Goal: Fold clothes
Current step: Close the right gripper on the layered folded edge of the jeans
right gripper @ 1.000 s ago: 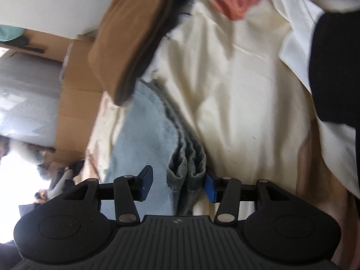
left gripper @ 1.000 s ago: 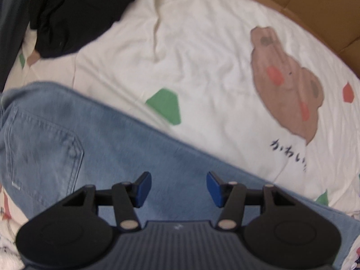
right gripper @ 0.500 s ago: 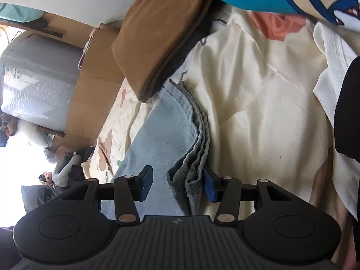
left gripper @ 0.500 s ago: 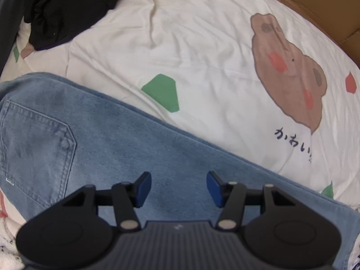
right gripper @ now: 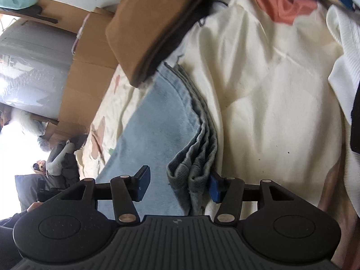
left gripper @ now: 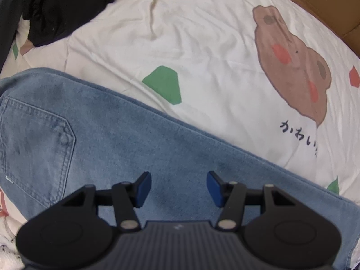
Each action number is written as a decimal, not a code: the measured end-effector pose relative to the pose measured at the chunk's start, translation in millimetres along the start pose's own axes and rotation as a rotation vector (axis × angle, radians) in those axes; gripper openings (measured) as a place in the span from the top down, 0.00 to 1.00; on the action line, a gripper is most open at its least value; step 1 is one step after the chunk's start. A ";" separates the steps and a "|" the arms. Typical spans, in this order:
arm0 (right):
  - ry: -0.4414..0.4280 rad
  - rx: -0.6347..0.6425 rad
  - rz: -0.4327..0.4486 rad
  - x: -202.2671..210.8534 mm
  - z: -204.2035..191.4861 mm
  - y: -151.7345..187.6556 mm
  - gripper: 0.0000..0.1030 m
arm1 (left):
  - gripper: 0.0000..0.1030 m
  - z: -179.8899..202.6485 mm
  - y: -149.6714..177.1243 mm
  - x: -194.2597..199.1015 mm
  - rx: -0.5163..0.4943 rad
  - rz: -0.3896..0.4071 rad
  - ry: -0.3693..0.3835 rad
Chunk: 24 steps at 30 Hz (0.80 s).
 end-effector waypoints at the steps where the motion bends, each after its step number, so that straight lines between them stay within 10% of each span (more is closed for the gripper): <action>1: -0.011 -0.015 -0.007 -2.7 2.9 -0.4 0.46 | 0.44 0.5 -0.2 -0.1 0.000 0.000 0.001; 24: -0.134 -0.007 -0.172 -57.5 6.7 -52.0 0.46 | 0.44 11.9 13.5 -13.7 -0.042 -0.044 -0.016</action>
Point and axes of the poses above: each gripper's, at about its wrist camera, not at the fingertips, and x roughly against the way its jaws point, z to its right, y to its underside, the point moved 10 cm from there along -x, roughly the way its jaws point, and after that the axes turned 5 degrees about -y, right-handed, at the moved point
